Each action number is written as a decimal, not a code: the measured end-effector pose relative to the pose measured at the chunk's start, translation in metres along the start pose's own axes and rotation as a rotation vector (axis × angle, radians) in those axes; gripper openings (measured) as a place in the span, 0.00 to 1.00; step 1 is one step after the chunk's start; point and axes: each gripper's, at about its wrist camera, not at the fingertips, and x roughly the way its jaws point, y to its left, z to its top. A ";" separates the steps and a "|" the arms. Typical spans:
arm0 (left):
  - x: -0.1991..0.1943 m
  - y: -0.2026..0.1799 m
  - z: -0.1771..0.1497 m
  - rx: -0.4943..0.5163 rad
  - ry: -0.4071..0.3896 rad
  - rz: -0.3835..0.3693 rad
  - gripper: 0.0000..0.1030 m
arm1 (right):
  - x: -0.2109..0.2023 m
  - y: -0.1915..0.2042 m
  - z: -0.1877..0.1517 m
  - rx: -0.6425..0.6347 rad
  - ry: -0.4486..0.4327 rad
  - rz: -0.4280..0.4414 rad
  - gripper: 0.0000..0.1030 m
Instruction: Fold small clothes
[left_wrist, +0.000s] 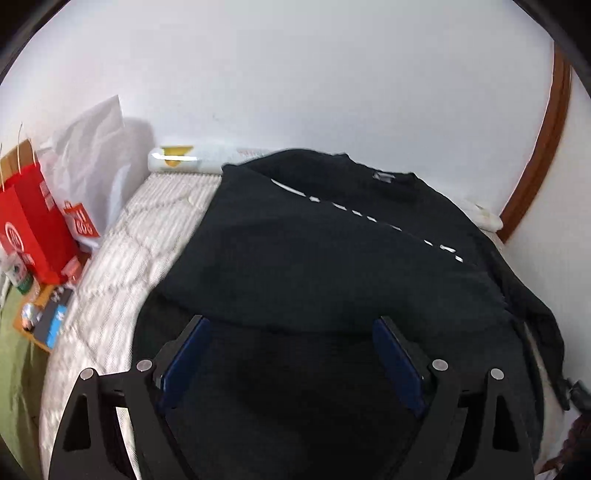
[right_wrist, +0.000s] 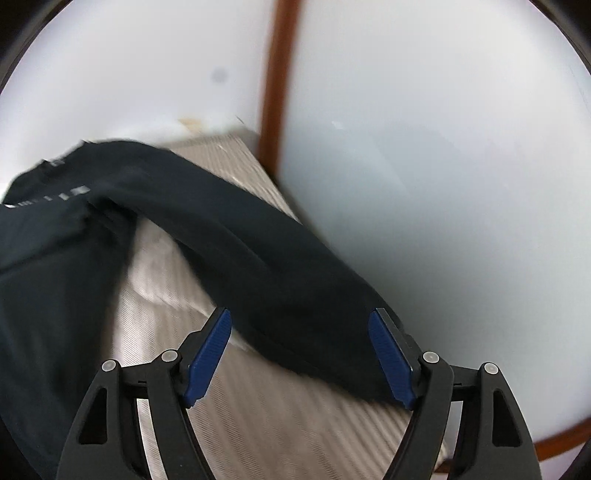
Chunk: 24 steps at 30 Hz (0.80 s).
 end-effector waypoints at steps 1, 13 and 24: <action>-0.001 -0.002 -0.001 -0.008 0.004 0.006 0.85 | 0.007 -0.010 -0.008 0.014 0.020 -0.004 0.74; -0.031 -0.006 -0.014 -0.036 -0.006 0.060 0.85 | 0.034 -0.036 -0.031 0.077 0.060 0.057 0.73; -0.045 0.012 -0.016 -0.044 -0.027 0.082 0.85 | 0.030 -0.039 0.002 0.064 0.010 -0.019 0.10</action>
